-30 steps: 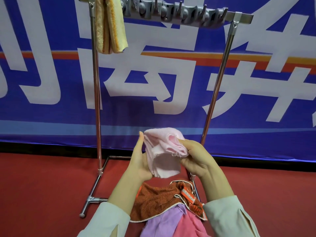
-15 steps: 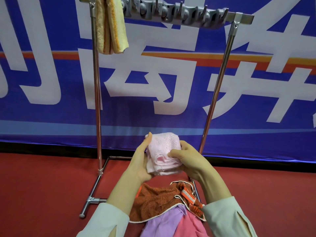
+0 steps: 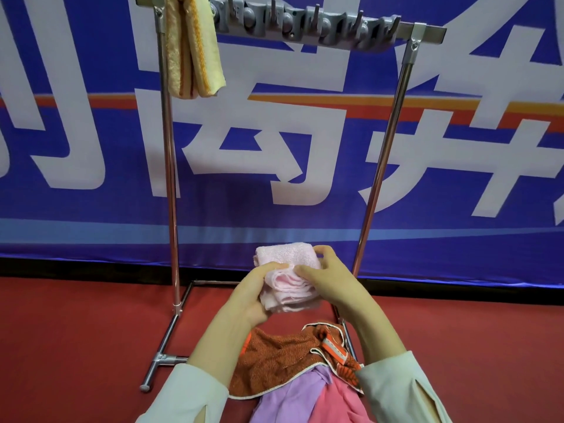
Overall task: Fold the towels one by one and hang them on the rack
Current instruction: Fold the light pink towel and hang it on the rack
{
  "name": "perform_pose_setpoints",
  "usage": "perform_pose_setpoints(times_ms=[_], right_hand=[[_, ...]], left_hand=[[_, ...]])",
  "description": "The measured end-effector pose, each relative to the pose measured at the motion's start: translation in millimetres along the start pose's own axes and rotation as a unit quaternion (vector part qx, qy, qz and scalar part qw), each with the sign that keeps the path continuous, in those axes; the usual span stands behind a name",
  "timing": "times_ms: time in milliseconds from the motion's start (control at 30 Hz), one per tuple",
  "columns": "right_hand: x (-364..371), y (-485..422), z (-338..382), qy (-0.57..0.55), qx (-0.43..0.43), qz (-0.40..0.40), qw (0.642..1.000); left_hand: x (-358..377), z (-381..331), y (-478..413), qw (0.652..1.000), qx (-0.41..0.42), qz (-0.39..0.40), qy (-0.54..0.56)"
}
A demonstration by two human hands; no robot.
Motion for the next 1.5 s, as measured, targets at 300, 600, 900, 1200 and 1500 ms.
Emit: perform_pose_setpoints(times_ms=[300,600,900,1200,1500], right_hand=[[-16.5,-0.2,-8.9,-0.072,0.009,-0.008,0.997],[-11.4,-8.8,-20.2,-0.041,0.025,-0.029,0.998],[-21.6,-8.8,-26.7,-0.243,0.049,0.005,0.969],[-34.5,-10.0,-34.4,-0.442,0.076,-0.001,0.894],[-42.2,-5.7,-28.0,-0.419,0.039,-0.051,0.906]], left_hand=[[5.2,3.0,1.7,0.992,-0.043,0.095,0.071],[1.0,2.7,-0.2,0.993,-0.036,0.104,0.032],[1.3,-11.2,4.2,0.977,0.087,0.021,-0.196],[21.6,-14.6,20.7,0.867,0.201,0.102,-0.444],[12.7,-4.0,9.7,0.862,0.185,0.076,-0.466]])
Point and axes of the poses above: each hand's wrist, its own y-axis away from the middle knuckle, its own x-axis out of the palm, z = x × y, the point moved 5 cm from there along -y, towards the middle knuckle, and after that the axes turned 4 degrees about z, right-handed, at the moved point
